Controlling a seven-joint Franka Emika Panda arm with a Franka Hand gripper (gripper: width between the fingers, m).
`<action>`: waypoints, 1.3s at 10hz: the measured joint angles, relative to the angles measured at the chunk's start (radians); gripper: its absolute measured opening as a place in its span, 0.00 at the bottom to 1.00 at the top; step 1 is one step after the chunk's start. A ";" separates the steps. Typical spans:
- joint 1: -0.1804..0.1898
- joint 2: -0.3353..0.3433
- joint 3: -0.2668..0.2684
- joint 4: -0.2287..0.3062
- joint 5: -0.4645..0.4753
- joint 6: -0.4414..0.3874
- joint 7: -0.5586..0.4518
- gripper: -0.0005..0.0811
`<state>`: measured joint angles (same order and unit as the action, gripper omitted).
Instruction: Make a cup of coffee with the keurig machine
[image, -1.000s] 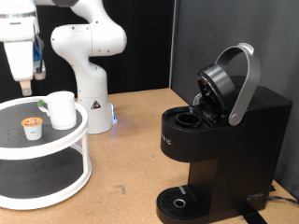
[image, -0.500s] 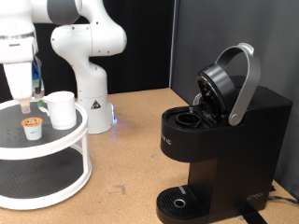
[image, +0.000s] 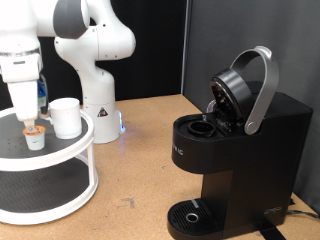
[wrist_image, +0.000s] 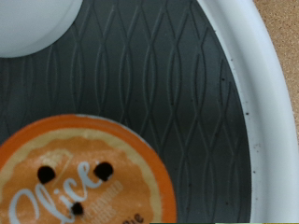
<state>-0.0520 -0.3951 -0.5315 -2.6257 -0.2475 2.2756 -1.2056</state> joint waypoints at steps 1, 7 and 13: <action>0.000 0.009 -0.003 -0.005 0.001 0.012 -0.006 0.99; 0.005 0.063 -0.017 -0.024 0.033 0.094 -0.063 0.99; 0.011 0.076 -0.017 -0.030 0.079 0.096 -0.121 0.99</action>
<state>-0.0405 -0.3187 -0.5485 -2.6557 -0.1690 2.3712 -1.3265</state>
